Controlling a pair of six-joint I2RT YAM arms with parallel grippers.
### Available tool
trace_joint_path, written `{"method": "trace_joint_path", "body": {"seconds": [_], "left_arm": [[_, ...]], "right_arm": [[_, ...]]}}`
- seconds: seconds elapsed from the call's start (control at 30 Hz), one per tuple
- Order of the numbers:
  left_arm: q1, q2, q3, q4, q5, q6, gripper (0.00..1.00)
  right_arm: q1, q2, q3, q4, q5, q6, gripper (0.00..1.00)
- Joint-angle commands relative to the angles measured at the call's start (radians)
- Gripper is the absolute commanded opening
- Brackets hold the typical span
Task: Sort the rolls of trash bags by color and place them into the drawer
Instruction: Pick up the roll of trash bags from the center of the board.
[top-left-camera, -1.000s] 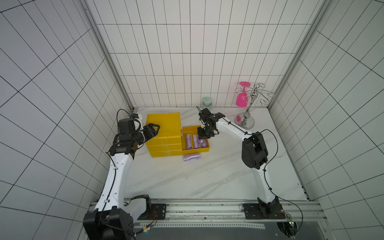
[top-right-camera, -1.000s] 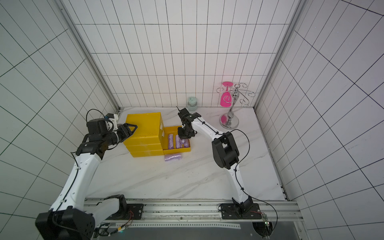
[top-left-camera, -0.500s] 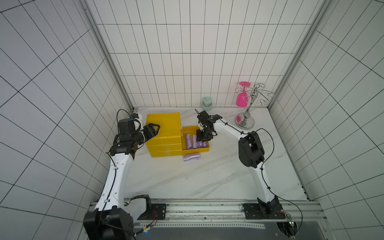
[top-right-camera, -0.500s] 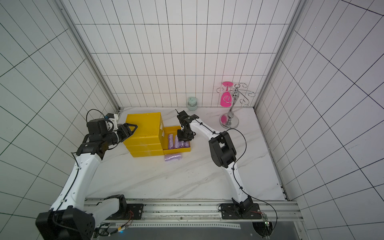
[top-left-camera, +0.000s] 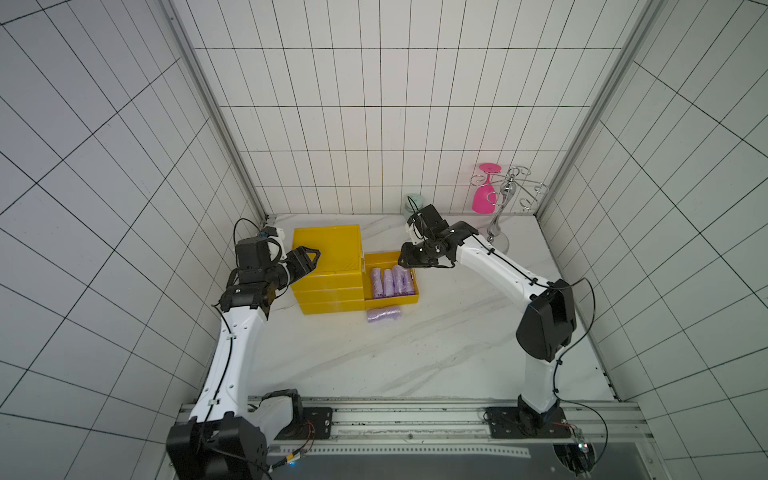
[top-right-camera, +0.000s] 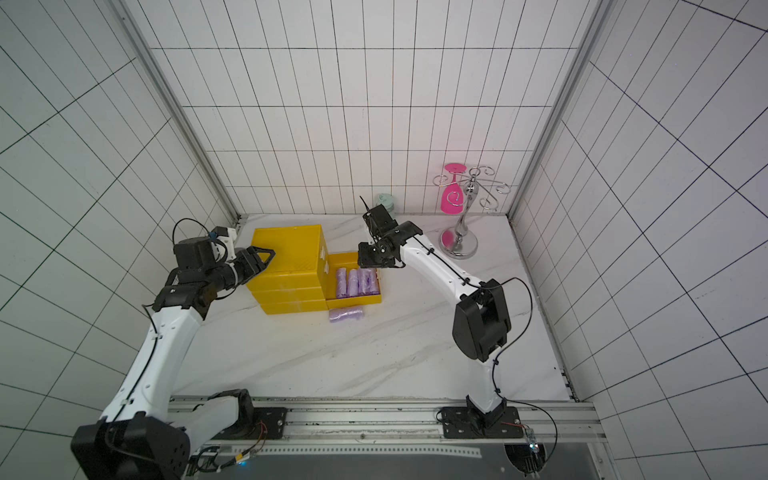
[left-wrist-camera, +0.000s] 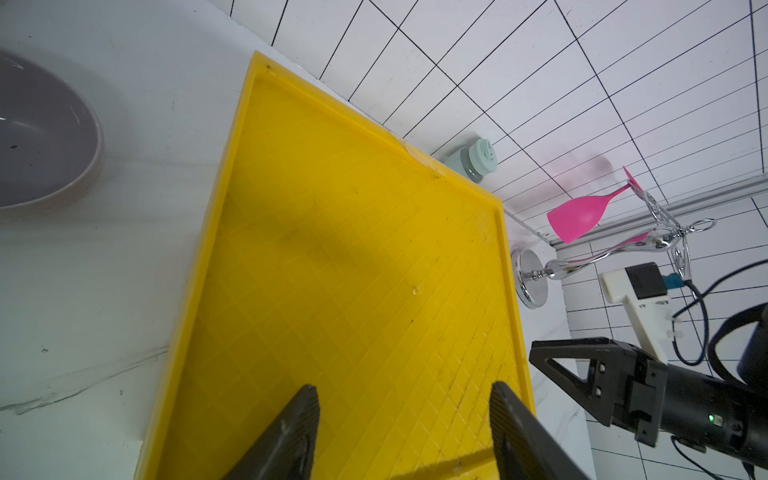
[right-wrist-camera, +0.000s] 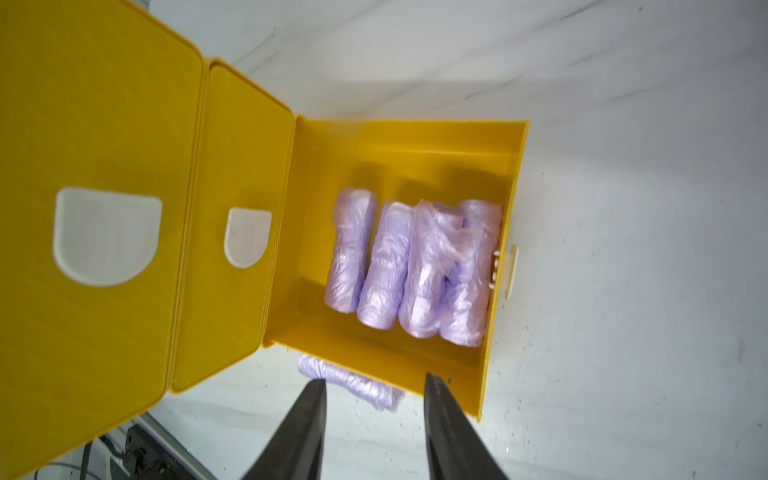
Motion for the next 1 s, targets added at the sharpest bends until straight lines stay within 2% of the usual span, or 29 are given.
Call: {"method": "trace_joint_path", "body": {"seconds": [0.0, 0.2, 0.37, 0.63, 0.97], "left_arm": [[0.003, -0.007, 0.009, -0.055, -0.017, -0.003, 0.65], [0.002, -0.01, 0.006, -0.057, -0.013, -0.002, 0.65], [0.003, -0.011, 0.001, -0.056, -0.009, -0.003, 0.65], [0.003, -0.022, -0.007, -0.059, -0.008, 0.001, 0.65], [0.002, -0.022, -0.009, -0.061, -0.007, 0.0, 0.65]], "right_arm": [[0.034, -0.067, -0.159, 0.11, -0.027, 0.078, 0.43], [0.105, -0.195, -0.448, 0.317, -0.012, 0.175, 0.47], [0.138, -0.174, -0.577, 0.443, -0.022, 0.216, 0.47], [0.162, -0.073, -0.607, 0.546, 0.002, 0.21, 0.53], [0.163, -0.013, -0.576, 0.547, 0.032, 0.178, 0.56]]}}
